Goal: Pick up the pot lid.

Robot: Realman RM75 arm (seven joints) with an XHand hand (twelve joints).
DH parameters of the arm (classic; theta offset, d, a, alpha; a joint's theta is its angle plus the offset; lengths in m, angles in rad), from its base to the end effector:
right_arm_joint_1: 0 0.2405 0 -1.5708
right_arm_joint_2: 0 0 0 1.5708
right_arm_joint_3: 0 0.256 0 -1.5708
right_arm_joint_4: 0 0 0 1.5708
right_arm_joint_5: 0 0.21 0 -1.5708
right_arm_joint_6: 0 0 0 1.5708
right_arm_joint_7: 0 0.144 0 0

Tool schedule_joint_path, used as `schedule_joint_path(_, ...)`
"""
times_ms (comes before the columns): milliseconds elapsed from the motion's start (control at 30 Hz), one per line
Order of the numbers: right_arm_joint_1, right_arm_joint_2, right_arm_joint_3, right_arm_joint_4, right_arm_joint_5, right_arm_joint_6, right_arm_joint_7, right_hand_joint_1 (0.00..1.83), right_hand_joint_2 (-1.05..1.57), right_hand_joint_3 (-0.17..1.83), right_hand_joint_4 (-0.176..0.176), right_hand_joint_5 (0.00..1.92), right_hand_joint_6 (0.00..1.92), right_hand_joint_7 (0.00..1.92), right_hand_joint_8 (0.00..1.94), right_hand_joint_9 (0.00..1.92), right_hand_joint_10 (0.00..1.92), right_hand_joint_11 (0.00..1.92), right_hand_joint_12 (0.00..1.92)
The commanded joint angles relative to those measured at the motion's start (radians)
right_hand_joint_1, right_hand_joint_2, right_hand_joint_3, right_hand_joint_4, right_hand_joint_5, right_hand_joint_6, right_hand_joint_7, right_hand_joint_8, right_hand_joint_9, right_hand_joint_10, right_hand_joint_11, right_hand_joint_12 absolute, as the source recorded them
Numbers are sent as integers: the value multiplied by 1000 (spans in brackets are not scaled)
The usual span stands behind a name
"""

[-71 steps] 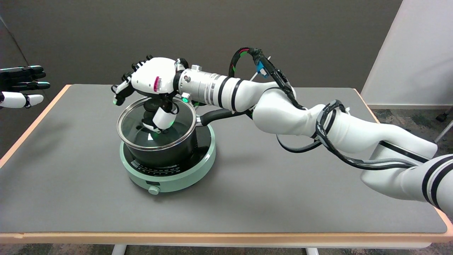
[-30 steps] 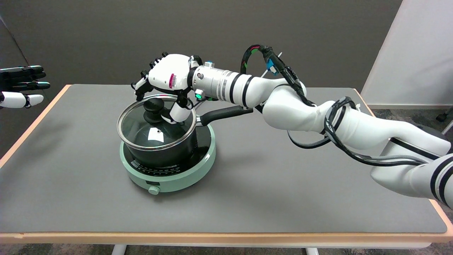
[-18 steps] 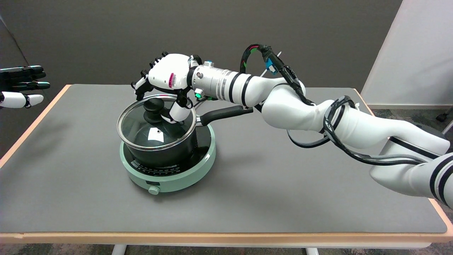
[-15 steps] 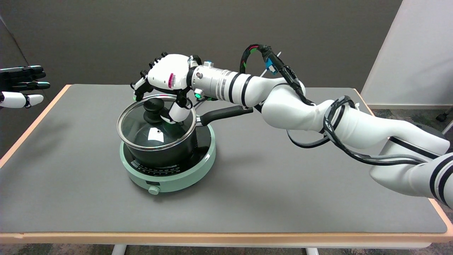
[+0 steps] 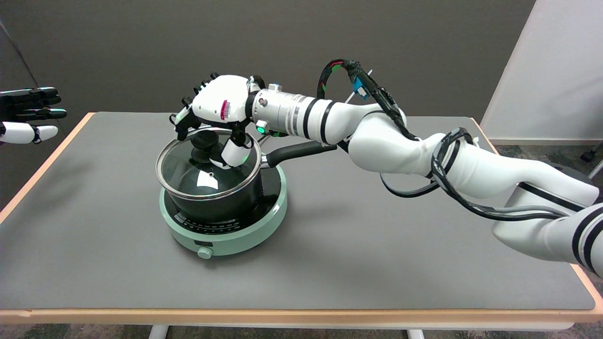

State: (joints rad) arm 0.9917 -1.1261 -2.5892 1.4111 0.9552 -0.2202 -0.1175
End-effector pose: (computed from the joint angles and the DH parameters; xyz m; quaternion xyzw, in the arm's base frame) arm -0.1024 -0.4457 0.1064 0.9166 0.0664 -0.0620 0.3894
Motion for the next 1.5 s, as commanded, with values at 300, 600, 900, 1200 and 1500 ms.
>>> schedule_joint_path(300,16,-41,0,-79,23,-3,-1,972,610,904,176,646,397,769,292,754,509,448,819)
schedule_joint_path(600,21,-47,0,-88,26,-7,-1,963,626,886,176,660,446,787,308,768,530,454,819)
schedule_joint_path(900,15,-43,0,-75,26,-1,-1,934,651,882,176,690,613,867,388,803,603,473,837)
schedule_joint_path(1200,10,-38,0,-68,26,4,-1,927,677,875,176,709,756,901,464,828,654,497,892)
schedule_joint_path(1500,7,-38,0,-61,26,4,-1,1196,1074,224,-33,763,1432,961,982,870,856,652,1147)
